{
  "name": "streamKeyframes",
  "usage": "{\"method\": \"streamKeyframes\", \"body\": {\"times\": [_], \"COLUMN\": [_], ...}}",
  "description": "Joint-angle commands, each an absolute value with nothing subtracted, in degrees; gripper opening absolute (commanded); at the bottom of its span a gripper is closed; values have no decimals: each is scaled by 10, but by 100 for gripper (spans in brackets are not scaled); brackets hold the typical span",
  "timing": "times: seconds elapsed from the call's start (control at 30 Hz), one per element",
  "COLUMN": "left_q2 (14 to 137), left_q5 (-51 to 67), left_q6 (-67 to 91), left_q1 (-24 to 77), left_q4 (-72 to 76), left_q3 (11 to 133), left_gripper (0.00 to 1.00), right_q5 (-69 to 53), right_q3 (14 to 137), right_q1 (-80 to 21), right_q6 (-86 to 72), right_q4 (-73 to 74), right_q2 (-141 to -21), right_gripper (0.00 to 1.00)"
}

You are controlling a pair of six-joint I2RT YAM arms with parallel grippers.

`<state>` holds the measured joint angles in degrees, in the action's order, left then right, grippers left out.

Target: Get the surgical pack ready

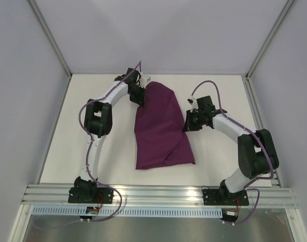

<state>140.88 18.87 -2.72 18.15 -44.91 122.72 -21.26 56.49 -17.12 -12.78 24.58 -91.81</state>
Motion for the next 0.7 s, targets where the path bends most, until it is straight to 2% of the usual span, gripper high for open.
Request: {"method": "streamKeyframes", "body": {"times": [0.0, 0.27, 0.37, 0.4, 0.43, 0.5, 0.67], "left_q2": [1368, 1369, 1379, 1380, 1377, 1356, 1288], "left_q5": [118, 120, 135, 153, 186, 205, 185], "left_q6": [-15, -7, -18, -27, -31, -39, -59], "left_q1": [161, 150, 149, 149, 149, 149, 153], "left_q4": [-394, -389, -402, -409, -417, -425, -385], "left_q3": [1223, 1227, 1237, 1241, 1244, 1239, 1206], "left_gripper": [0, 1, 29, 47, 54, 58, 58], "right_q5": [-200, -211, -221, -227, -230, -229, -214], "right_q3": [562, 570, 583, 588, 593, 612, 628], "right_q1": [-173, -170, -170, -169, -170, -170, -170], "right_q6": [-120, -119, -127, -128, -130, -136, -134], "right_q4": [278, 340, 319, 314, 309, 307, 327], "right_q2": [-896, -898, -913, -926, -931, -940, -941], "right_gripper": [0, 0, 2, 5, 9, 12, 22]}}
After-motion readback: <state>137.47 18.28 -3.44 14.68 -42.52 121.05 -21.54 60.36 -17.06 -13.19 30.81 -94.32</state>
